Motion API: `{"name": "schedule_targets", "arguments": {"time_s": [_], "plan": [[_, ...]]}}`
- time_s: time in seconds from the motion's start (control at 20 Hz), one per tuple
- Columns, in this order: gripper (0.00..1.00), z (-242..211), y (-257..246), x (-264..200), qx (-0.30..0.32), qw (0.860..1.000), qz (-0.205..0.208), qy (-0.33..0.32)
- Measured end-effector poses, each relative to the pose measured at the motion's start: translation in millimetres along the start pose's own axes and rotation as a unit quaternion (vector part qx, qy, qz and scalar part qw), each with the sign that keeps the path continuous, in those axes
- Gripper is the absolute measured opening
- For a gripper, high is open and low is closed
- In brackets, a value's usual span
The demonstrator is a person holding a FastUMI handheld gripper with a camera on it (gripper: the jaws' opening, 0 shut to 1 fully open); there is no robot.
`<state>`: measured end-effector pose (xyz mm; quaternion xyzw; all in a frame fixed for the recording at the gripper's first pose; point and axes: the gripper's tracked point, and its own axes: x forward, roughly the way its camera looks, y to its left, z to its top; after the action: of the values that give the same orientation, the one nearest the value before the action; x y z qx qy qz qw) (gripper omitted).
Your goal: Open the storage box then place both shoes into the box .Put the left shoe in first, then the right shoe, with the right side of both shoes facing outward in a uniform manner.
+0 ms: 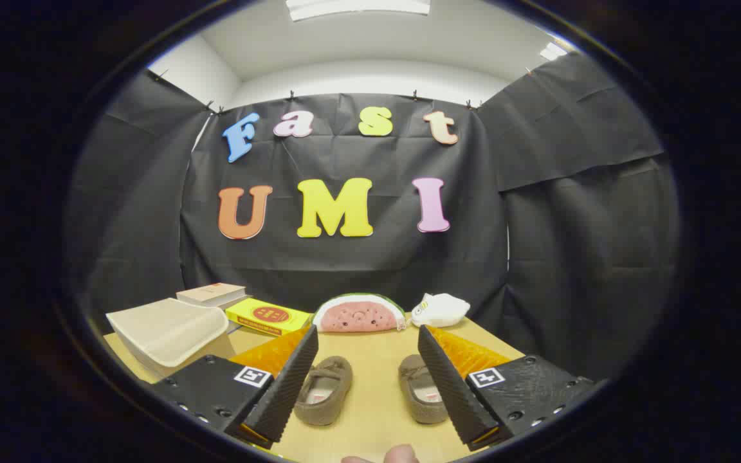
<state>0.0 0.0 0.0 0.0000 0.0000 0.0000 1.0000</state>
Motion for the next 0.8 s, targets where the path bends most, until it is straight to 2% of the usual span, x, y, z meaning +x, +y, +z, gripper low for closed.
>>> {"name": "schedule_targets", "arguments": {"time_s": [0.8], "plan": [[0.95,-10.4,19.6,6.7,-0.009,1.0,0.019,0.013]]}}
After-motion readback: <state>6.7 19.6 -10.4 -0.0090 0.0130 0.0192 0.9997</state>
